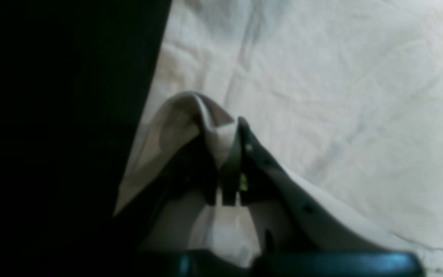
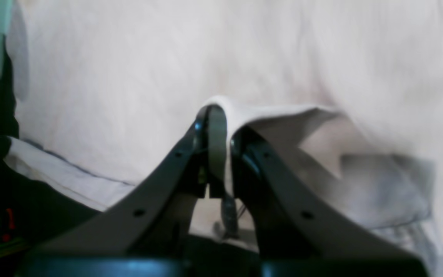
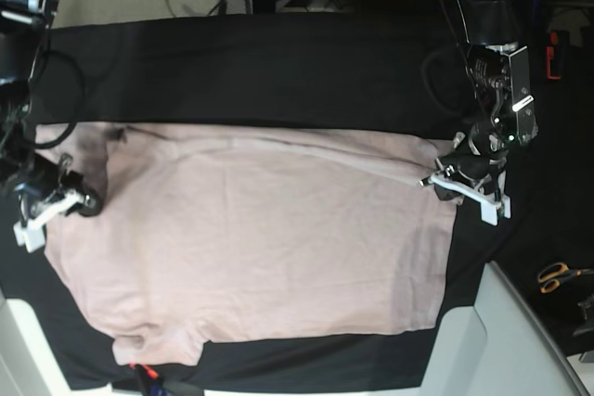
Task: Fold the T-shirt properly
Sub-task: 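Drag the grasped shoulder edge toward the hem with both grippers, then open both grippers and lift them off the folded fabric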
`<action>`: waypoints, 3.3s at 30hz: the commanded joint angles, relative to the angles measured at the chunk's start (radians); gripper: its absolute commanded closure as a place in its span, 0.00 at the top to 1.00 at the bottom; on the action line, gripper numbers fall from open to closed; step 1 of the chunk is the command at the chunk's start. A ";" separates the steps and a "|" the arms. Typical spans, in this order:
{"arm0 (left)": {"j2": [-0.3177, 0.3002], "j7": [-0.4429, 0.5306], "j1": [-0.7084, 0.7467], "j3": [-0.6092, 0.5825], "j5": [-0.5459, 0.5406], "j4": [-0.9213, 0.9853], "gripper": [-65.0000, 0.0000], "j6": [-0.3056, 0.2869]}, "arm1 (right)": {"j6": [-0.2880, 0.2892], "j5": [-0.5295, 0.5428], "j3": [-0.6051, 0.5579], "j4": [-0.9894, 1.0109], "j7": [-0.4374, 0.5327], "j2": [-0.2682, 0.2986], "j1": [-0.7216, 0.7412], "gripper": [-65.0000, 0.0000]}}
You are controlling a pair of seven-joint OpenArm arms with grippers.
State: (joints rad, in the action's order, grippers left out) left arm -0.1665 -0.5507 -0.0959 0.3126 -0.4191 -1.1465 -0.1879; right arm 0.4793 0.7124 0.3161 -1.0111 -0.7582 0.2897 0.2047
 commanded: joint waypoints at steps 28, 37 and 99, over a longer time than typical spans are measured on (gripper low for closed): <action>-0.009 0.022 -0.129 0.001 0.053 0.093 0.00 -0.009 | 0.040 -0.060 -0.119 0.125 0.177 0.016 0.155 0.01; 0.006 0.024 -0.155 0.001 0.173 0.104 0.00 -0.009 | 0.037 -0.060 -0.131 0.157 0.220 0.015 0.187 0.01; 0.015 0.025 0.025 0.214 0.045 -0.318 0.73 -0.011 | -0.006 -0.052 0.317 -0.283 0.164 -0.142 -0.089 0.71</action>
State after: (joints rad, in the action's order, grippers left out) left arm -0.1379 -0.5457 -0.0582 0.5228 -0.3717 -1.4456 -0.1970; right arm 0.4530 0.6426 0.6308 -1.2774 -0.6174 0.1345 0.1074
